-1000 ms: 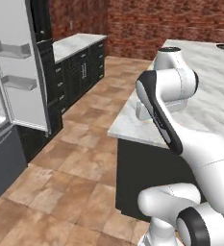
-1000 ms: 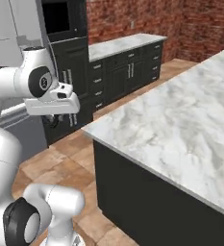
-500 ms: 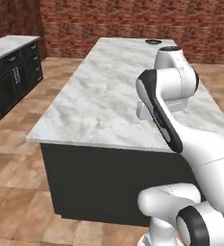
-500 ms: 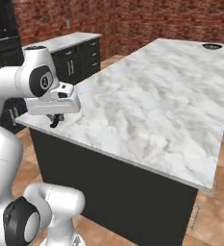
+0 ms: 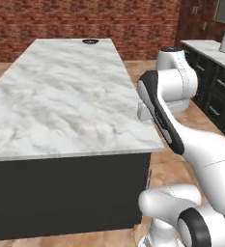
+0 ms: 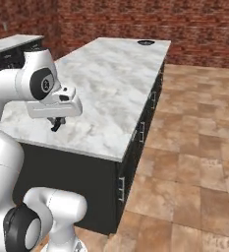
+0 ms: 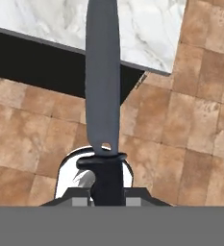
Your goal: Retrieve the butter from the fridge and place it on a plate on the dining table. Then retrieve the butter knife by the fridge and place it near the plate.
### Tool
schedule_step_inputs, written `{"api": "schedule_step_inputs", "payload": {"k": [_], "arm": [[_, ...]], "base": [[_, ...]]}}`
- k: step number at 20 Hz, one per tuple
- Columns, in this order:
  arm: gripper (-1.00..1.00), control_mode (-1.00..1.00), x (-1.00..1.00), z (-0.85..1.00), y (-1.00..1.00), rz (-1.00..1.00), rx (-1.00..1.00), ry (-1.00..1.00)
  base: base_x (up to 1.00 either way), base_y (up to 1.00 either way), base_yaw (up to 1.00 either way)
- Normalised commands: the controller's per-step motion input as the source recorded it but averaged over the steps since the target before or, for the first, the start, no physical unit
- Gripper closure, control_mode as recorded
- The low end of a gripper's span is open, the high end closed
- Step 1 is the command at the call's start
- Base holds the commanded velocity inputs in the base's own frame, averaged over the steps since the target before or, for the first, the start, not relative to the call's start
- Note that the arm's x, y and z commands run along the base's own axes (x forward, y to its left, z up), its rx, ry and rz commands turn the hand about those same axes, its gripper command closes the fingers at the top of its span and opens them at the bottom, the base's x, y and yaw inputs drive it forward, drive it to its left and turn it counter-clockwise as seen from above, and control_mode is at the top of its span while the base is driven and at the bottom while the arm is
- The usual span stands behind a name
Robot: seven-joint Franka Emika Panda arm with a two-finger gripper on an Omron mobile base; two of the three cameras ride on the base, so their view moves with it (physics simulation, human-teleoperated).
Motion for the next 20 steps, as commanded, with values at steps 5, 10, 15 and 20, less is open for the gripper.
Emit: {"api": "schedule_step_inputs", "payload": {"k": [5, 10, 15, 20], "arm": [[1.00, 1.00, 0.00, 0.00, 0.00, 0.00, 0.00, 0.00], [1.00, 1.00, 0.00, 0.00, 0.00, 0.00, 0.00, 0.00], [1.00, 1.00, 0.00, 0.00, 0.00, 0.00, 0.00, 0.00], [1.00, 1.00, 0.00, 0.00, 0.00, 0.00, 0.00, 0.00]], "base": [[0.04, -1.00, -0.38], [0.48, -1.00, -0.32], [0.99, -0.79, -0.04], [1.00, -0.40, 0.00]]}}
